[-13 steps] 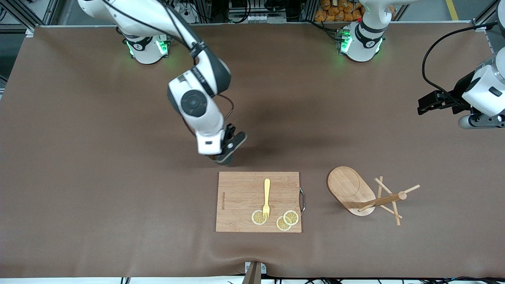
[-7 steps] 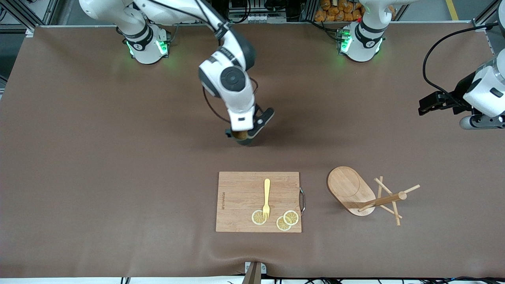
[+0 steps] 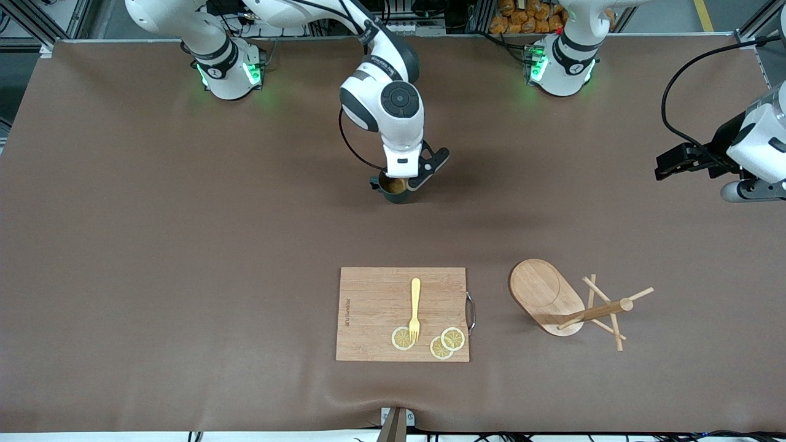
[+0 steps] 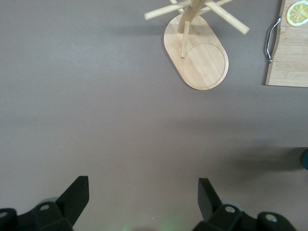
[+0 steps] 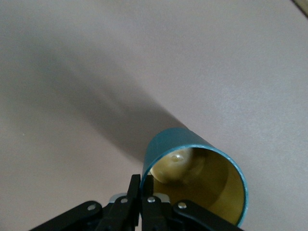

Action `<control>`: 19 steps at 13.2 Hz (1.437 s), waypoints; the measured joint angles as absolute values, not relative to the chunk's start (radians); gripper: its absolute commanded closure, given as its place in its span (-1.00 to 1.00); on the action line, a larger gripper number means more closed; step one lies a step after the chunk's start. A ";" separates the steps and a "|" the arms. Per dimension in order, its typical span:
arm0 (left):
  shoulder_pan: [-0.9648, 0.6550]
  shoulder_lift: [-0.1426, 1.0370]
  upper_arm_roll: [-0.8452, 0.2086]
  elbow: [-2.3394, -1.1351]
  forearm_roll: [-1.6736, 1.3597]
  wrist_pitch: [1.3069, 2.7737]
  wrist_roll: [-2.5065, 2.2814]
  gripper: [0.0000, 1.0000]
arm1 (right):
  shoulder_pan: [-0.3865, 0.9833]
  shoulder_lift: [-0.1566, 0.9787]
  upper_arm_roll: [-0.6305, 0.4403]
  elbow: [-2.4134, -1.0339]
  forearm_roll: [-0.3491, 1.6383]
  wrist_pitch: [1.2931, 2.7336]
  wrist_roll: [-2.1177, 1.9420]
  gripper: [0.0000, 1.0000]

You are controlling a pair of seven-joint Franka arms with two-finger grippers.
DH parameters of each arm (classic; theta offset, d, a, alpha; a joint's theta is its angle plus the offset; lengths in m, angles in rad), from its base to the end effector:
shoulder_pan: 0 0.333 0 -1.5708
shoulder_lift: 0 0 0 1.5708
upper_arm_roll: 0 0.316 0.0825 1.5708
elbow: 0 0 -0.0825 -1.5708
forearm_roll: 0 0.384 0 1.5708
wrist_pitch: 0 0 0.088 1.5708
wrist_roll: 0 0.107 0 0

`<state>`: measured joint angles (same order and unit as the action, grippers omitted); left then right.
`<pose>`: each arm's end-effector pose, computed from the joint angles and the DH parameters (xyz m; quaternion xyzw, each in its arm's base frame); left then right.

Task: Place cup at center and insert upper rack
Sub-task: 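Carry the mug to the table center, lower it, open the right gripper, then raise the right gripper away while the left gripper reaches over the mug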

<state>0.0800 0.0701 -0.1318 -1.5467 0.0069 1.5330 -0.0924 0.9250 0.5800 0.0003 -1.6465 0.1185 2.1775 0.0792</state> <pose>0.5698 -0.0262 0.5935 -0.9989 -0.0202 0.0416 0.0018 0.4053 0.5456 0.2724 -0.9243 -0.3778 0.0445 0.0302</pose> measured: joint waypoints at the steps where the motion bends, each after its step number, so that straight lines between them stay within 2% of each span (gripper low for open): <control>1: 0.083 0.070 -0.130 -1.547 0.007 1.533 -0.080 -1.00 | 0.926 0.590 0.000 -1.647 0.118 2.180 0.080 1.00; 2: 0.088 0.070 -0.129 -1.547 0.007 1.534 -0.068 -1.00 | 0.928 0.599 0.000 -1.646 0.118 2.183 0.080 0.97; 3: 0.093 0.070 -0.128 -1.547 0.007 1.536 -0.058 -1.00 | 0.932 0.601 -0.001 -1.645 0.115 2.185 0.083 0.49; 5: 0.097 0.070 -0.128 -1.547 0.007 1.538 -0.052 -1.00 | 0.935 0.601 -0.003 -1.644 0.114 2.185 0.085 0.15; 9: 0.097 0.070 -0.128 -1.547 0.007 1.539 -0.036 -1.00 | 0.935 0.602 -0.008 -1.634 0.114 2.187 0.087 -0.04; 13: 0.093 0.070 -0.135 -1.546 0.007 1.541 -0.032 -1.00 | 0.933 0.591 -0.015 -1.598 0.116 2.174 0.091 -0.09; 14: 0.088 0.070 -0.141 -1.546 0.007 1.542 -0.032 -1.00 | 0.928 0.574 -0.020 -1.583 0.116 2.135 0.092 -0.24; 16: 0.076 0.070 -0.158 -1.545 0.007 1.544 -0.039 -1.00 | 0.889 0.507 -0.028 -1.524 0.115 1.974 0.092 -0.69; 18: 0.071 0.070 -0.193 -1.545 0.007 1.545 -0.094 -1.00 | 0.817 0.417 -0.033 -1.468 0.113 1.835 0.039 -1.00; 19: 0.069 0.070 -0.214 -1.545 0.007 1.545 -0.141 -1.00 | 0.772 0.369 -0.035 -1.455 0.112 1.791 -0.023 -1.00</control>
<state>0.0686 0.0702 -0.2144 -1.5451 0.0073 1.5450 -0.1413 0.7719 0.3694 -0.0354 -1.4552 0.1121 1.7912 -0.0229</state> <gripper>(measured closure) 0.000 0.128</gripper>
